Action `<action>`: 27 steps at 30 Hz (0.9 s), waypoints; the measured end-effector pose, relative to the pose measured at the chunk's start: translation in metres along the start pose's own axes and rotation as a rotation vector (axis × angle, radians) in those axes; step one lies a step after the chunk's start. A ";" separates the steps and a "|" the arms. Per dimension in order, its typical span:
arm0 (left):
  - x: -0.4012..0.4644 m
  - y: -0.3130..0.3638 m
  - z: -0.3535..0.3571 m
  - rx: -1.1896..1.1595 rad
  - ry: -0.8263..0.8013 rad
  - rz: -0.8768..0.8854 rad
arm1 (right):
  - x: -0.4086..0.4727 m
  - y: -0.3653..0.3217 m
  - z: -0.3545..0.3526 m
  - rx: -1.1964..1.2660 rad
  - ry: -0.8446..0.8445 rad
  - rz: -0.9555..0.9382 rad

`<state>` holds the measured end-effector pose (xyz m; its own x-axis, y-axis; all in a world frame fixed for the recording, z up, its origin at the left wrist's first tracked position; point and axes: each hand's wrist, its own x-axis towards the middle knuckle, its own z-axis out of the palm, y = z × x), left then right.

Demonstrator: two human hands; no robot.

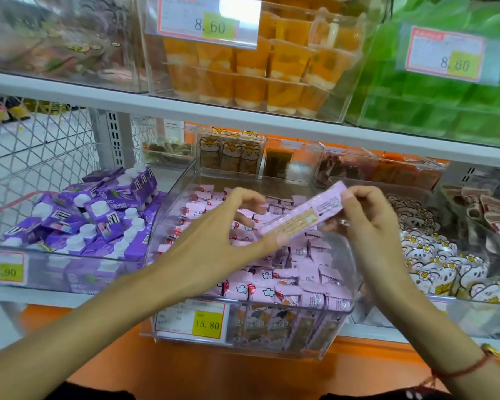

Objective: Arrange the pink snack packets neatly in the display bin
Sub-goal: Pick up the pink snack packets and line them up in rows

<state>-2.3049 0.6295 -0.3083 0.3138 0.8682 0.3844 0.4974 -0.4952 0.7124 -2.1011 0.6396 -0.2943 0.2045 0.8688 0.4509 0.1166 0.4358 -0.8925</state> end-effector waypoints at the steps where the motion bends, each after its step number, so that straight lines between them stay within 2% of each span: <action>1: 0.000 0.001 0.002 -0.022 -0.028 0.014 | -0.001 0.001 0.003 0.015 -0.027 0.029; 4: 0.001 0.001 0.005 0.009 -0.034 0.038 | -0.001 0.001 0.007 0.054 -0.092 0.070; 6: 0.004 0.000 0.004 -0.092 0.007 -0.002 | -0.001 0.003 0.007 -0.009 -0.126 0.066; 9: 0.009 0.003 0.001 -0.318 0.074 -0.157 | -0.002 0.003 0.002 -0.357 -0.144 -0.175; 12: 0.011 0.007 0.002 -0.464 0.081 -0.288 | -0.009 0.000 0.002 -0.616 -0.303 -0.476; 15: 0.009 0.008 0.003 -0.498 0.069 -0.308 | -0.016 -0.001 0.009 -0.878 -0.450 -0.615; 17: 0.009 0.007 0.003 -0.428 0.053 -0.273 | -0.017 -0.001 0.012 -0.936 -0.459 -0.674; 19: 0.010 0.005 0.003 -0.407 0.045 -0.272 | -0.017 -0.001 0.011 -0.905 -0.428 -0.657; 21: 0.010 0.001 0.002 -0.400 0.060 -0.265 | -0.013 -0.001 0.007 -0.766 -0.367 -0.527; 24: 0.007 -0.007 0.003 -0.115 0.056 -0.100 | -0.004 0.004 0.001 -0.445 -0.268 -0.232; 27: 0.002 -0.015 0.003 0.219 -0.112 -0.004 | 0.002 0.011 -0.003 -0.421 -0.224 -0.100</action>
<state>-2.3096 0.6389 -0.3196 0.3927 0.8674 0.3055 0.6584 -0.4971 0.5652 -2.0964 0.6456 -0.3031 -0.0364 0.8769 0.4793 0.5177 0.4267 -0.7415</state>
